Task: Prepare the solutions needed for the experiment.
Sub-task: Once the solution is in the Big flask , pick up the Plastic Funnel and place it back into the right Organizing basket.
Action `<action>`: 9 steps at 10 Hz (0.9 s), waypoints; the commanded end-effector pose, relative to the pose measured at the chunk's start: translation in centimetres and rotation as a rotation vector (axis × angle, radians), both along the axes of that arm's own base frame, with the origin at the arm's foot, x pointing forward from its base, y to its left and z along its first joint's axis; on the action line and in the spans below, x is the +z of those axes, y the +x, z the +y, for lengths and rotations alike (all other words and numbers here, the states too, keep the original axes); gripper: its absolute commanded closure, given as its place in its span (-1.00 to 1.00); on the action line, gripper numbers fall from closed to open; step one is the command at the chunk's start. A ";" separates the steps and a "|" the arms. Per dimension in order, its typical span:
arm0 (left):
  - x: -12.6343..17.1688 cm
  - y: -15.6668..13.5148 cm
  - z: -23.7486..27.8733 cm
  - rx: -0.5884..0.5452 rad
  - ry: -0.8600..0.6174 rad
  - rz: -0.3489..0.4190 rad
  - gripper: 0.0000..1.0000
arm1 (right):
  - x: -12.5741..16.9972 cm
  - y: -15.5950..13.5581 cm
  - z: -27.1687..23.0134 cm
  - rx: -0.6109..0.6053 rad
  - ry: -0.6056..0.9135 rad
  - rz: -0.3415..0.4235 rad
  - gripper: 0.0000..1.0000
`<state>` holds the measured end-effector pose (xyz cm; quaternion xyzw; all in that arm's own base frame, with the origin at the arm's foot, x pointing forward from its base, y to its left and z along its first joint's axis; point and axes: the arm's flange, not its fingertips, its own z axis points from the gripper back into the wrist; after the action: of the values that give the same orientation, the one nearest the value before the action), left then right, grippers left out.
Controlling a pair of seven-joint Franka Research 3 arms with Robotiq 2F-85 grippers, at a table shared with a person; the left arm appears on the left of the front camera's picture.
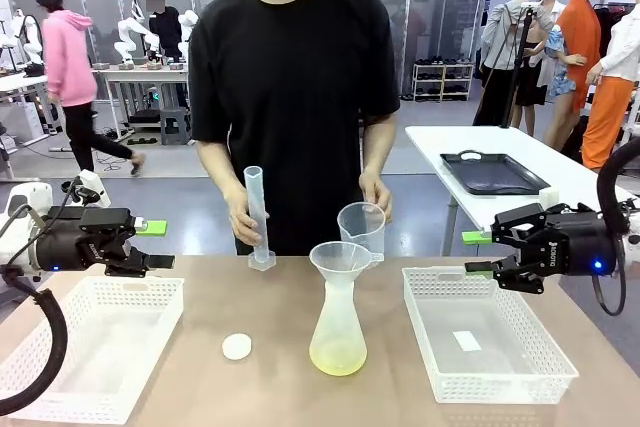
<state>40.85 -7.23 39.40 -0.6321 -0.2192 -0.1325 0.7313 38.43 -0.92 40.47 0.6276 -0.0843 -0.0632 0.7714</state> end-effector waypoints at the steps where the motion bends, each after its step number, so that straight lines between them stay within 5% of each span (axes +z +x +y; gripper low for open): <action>1: 0.2 -0.1 -0.2 0.001 0.015 -0.002 -1.00 | 0.0 -0.2 -0.1 -0.003 -0.023 -0.005 -0.10; 7: 0.2 -0.1 -0.2 0.001 0.015 -0.002 -1.00 | 0.0 0.0 -0.1 -0.001 -0.001 0.000 -0.10; 9: 0.2 -0.1 -0.2 0.001 0.015 -0.002 -1.00 | 1.0 0.0 1.6 0.042 0.001 -0.090 -0.10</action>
<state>40.85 -7.23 39.40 -0.6321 -0.2192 -0.1325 0.7313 38.43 -0.38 40.80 0.6294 -0.0899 -0.0479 0.7704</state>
